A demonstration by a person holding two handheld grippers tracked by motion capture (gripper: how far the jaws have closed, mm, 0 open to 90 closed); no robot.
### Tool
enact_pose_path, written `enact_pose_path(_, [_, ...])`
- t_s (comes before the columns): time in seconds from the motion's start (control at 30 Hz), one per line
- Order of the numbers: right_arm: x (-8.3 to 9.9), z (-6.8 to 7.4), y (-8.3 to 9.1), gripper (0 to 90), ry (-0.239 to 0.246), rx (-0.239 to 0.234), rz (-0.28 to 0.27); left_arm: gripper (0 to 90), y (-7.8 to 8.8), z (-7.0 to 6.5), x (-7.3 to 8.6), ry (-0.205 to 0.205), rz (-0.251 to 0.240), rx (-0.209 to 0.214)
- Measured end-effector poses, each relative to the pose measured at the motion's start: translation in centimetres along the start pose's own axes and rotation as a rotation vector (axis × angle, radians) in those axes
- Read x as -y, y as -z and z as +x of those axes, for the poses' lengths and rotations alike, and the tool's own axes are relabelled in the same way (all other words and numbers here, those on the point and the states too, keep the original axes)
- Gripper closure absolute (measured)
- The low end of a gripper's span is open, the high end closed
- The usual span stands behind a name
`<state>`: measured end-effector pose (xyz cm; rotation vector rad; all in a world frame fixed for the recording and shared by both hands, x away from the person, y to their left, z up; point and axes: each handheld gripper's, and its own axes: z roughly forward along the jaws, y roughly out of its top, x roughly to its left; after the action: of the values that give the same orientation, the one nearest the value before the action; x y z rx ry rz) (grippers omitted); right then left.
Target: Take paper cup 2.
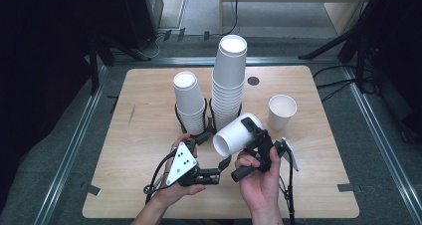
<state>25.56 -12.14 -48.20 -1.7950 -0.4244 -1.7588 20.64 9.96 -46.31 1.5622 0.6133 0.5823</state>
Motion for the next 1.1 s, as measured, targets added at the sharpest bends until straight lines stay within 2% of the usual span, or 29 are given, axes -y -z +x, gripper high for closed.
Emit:
enact_pose_path(0.53, [-1.8, 0.7, 0.3, 10.1, 0.038, 0.004, -0.059, 13.5, 0.1, 0.1, 0.0, 0.000, 0.007, 0.009])
enact_pose_path(0.9, [-2.5, 1.6, 0.7, 10.7, 0.154, 0.022, -0.114, 13.5, 0.2, 0.2, 0.0, -0.001, 0.009, 0.010])
enact_pose_path(1.1, [-2.8, 2.1, 1.1, 11.1, 0.241, 0.047, -0.159, 13.5, 0.2, 0.2, 0.1, 0.000, 0.010, 0.009])
